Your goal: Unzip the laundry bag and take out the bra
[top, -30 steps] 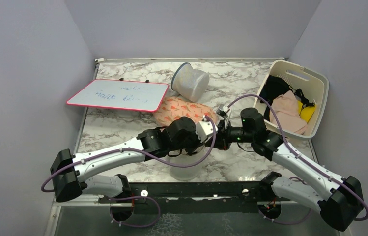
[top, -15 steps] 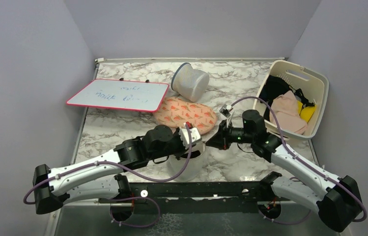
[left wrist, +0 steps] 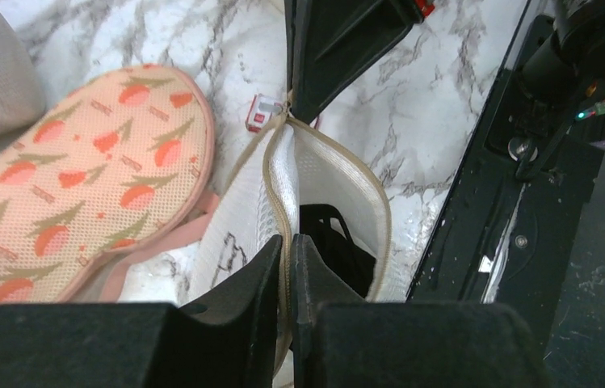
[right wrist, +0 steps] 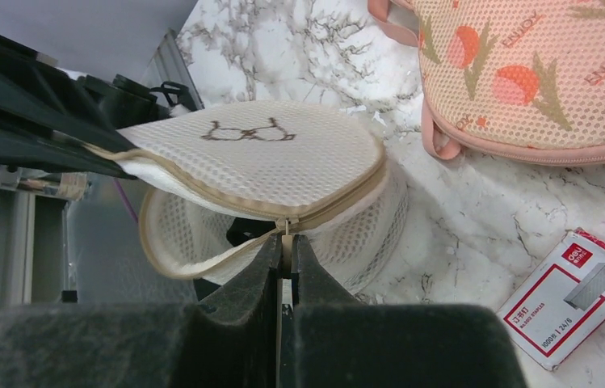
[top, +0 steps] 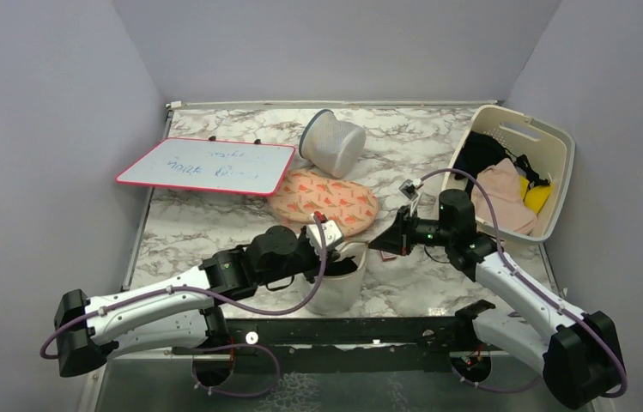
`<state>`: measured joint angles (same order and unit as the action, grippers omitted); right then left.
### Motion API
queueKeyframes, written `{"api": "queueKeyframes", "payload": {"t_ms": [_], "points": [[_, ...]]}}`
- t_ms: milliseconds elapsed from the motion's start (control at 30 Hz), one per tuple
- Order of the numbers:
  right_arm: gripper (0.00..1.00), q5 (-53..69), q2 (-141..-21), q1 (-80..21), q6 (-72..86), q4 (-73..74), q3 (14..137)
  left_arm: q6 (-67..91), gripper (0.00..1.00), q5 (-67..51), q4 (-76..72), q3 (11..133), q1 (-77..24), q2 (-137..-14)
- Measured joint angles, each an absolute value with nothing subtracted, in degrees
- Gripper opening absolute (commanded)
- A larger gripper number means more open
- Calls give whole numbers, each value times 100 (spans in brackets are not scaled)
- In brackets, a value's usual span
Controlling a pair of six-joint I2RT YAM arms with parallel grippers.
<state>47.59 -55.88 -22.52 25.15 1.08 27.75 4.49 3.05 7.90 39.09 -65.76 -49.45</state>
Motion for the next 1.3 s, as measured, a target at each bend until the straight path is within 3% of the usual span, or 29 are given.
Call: {"api": "queueKeyframes", "payload": {"t_ms": [200, 300, 400, 633, 867, 1300], "points": [[1, 4823, -5468, -2300, 2405, 231, 2777, 620, 31, 301, 1048, 4237, -6576, -5767], [1, 4831, -5358, -2375, 2370, 279, 2777, 657, 39, 259, 1208, 4462, -6576, -6097], [1, 4829, -5293, -2493, 2370, 279, 2775, 666, 40, 207, 1229, 4604, -6578, -6270], [1, 4827, -5293, -2838, 2370, 274, 2781, 617, 33, 224, 1249, 4934, -6582, -6667], [1, 4790, -5273, -2967, 2379, 270, 2810, 449, 0, 231, 1352, 5048, -6659, -6901], [1, 4657, -5743, -2989, 2554, -69, 2877, 283, 0, 427, 1559, 4834, -6737, -5680]]}}
